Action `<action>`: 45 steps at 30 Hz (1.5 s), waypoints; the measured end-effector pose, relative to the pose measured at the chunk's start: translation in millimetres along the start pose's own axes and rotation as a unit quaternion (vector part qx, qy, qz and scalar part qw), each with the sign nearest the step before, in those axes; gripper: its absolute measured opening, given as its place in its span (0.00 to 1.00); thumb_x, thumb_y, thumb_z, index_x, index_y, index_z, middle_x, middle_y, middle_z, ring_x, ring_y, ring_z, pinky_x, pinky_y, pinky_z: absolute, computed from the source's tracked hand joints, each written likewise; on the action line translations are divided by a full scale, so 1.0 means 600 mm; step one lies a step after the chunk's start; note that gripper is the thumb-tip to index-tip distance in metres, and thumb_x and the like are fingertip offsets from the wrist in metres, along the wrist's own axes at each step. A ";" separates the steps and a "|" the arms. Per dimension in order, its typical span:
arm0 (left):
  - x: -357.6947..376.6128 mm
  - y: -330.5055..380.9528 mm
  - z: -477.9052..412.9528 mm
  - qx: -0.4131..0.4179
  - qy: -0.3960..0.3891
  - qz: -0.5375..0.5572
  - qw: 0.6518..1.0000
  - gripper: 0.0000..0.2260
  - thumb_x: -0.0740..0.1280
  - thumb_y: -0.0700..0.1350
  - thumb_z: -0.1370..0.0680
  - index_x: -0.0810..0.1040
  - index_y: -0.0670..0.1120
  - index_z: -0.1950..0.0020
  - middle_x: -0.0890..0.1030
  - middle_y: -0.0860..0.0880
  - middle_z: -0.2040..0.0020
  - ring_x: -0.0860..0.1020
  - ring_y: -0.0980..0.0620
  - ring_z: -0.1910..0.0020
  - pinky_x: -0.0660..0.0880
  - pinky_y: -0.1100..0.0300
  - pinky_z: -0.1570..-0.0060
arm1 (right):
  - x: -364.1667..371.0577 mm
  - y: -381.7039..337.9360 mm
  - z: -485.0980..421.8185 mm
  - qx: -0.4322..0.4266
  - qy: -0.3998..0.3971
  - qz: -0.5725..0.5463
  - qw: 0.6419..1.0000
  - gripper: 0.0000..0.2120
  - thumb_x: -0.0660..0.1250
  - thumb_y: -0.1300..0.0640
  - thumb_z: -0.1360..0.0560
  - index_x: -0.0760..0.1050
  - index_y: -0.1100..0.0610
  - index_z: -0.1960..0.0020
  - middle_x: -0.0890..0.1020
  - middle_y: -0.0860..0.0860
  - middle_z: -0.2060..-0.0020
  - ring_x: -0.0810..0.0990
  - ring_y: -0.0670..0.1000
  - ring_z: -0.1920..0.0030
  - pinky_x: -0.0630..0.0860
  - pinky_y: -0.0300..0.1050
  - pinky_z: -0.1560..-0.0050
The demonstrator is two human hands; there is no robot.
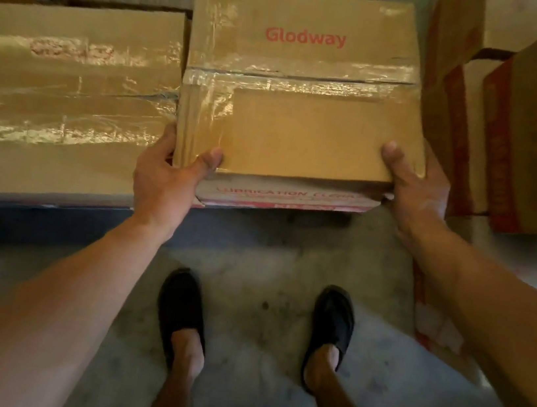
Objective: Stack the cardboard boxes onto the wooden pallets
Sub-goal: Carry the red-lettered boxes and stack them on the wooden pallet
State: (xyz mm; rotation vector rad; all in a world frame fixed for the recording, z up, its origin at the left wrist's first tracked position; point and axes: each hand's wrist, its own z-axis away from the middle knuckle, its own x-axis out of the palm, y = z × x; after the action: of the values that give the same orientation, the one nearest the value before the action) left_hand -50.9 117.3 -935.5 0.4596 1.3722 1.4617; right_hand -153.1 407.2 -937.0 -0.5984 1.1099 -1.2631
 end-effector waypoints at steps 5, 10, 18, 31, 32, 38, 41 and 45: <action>0.010 -0.032 -0.020 -0.018 0.042 -0.030 0.998 0.17 0.77 0.61 0.30 0.82 0.57 0.46 0.82 0.44 0.49 0.82 0.48 0.52 0.80 0.60 0.51 | 0.013 0.018 -0.049 0.030 -0.037 -0.018 0.999 0.29 0.76 0.38 0.31 0.73 0.40 0.32 0.82 0.43 0.43 0.81 0.48 0.42 0.80 0.57 0.41; 0.019 -0.072 -0.029 -0.008 0.077 -0.147 0.986 0.32 0.72 0.76 0.38 0.83 0.55 0.45 0.81 0.42 0.48 0.80 0.42 0.48 0.80 0.46 0.48 | 0.010 0.043 -0.062 0.026 -0.043 -0.004 0.999 0.15 0.76 0.38 0.31 0.75 0.32 0.48 0.83 0.40 0.47 0.82 0.47 0.43 0.80 0.57 0.40; 0.021 -0.055 -0.019 -0.019 0.084 -0.180 0.980 0.37 0.80 0.54 0.31 0.73 0.47 0.25 0.65 0.47 0.43 0.68 0.48 0.45 0.67 0.66 0.40 | 0.021 0.052 -0.048 0.033 -0.032 0.030 0.999 0.29 0.74 0.37 0.30 0.73 0.41 0.31 0.81 0.42 0.41 0.80 0.49 0.39 0.80 0.55 0.41; 0.014 -0.043 -0.013 -0.008 0.037 -0.265 0.963 0.43 0.79 0.56 0.30 0.65 0.47 0.20 0.68 0.43 0.40 0.70 0.38 0.37 0.71 0.45 0.33 | 0.011 0.052 -0.022 0.062 -0.027 0.142 0.988 0.30 0.68 0.39 0.23 0.67 0.48 0.25 0.76 0.49 0.33 0.73 0.55 0.32 0.68 0.48 0.39; 0.014 -0.041 -0.012 -0.005 0.034 -0.272 0.962 0.43 0.79 0.57 0.30 0.65 0.46 0.20 0.69 0.42 0.40 0.70 0.38 0.36 0.72 0.45 0.32 | 0.012 0.053 -0.023 0.066 -0.028 0.146 0.987 0.31 0.68 0.38 0.23 0.67 0.49 0.25 0.76 0.49 0.32 0.73 0.56 0.31 0.69 0.50 0.38; 0.003 -0.035 -0.012 -0.005 0.010 -0.274 0.962 0.45 0.79 0.56 0.31 0.63 0.45 0.20 0.69 0.43 0.40 0.71 0.41 0.37 0.71 0.52 0.33 | 0.015 0.058 -0.030 0.082 -0.030 0.154 0.984 0.38 0.67 0.31 0.28 0.64 0.46 0.23 0.74 0.50 0.29 0.72 0.58 0.29 0.69 0.60 0.30; -0.009 -0.029 -0.007 -0.011 -0.023 -0.252 0.967 0.43 0.79 0.55 0.31 0.65 0.45 0.21 0.67 0.46 0.41 0.71 0.47 0.39 0.68 0.62 0.36 | 0.016 0.056 -0.029 0.084 -0.033 0.151 0.984 0.40 0.68 0.32 0.27 0.62 0.47 0.21 0.72 0.51 0.27 0.70 0.59 0.28 0.68 0.63 0.29; -0.024 -0.025 0.002 -0.014 -0.064 -0.263 0.962 0.45 0.80 0.56 0.32 0.63 0.46 0.22 0.67 0.48 0.41 0.71 0.50 0.41 0.71 0.63 0.40 | 0.018 0.052 -0.029 0.089 -0.030 0.145 0.985 0.38 0.68 0.34 0.26 0.61 0.46 0.21 0.72 0.51 0.27 0.70 0.59 0.28 0.68 0.63 0.29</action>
State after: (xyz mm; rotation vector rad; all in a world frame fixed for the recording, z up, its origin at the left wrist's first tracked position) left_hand -38.4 103.0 -943.6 0.1465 1.2471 0.9938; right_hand -155.7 408.7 -974.0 -0.3236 0.9823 -1.0695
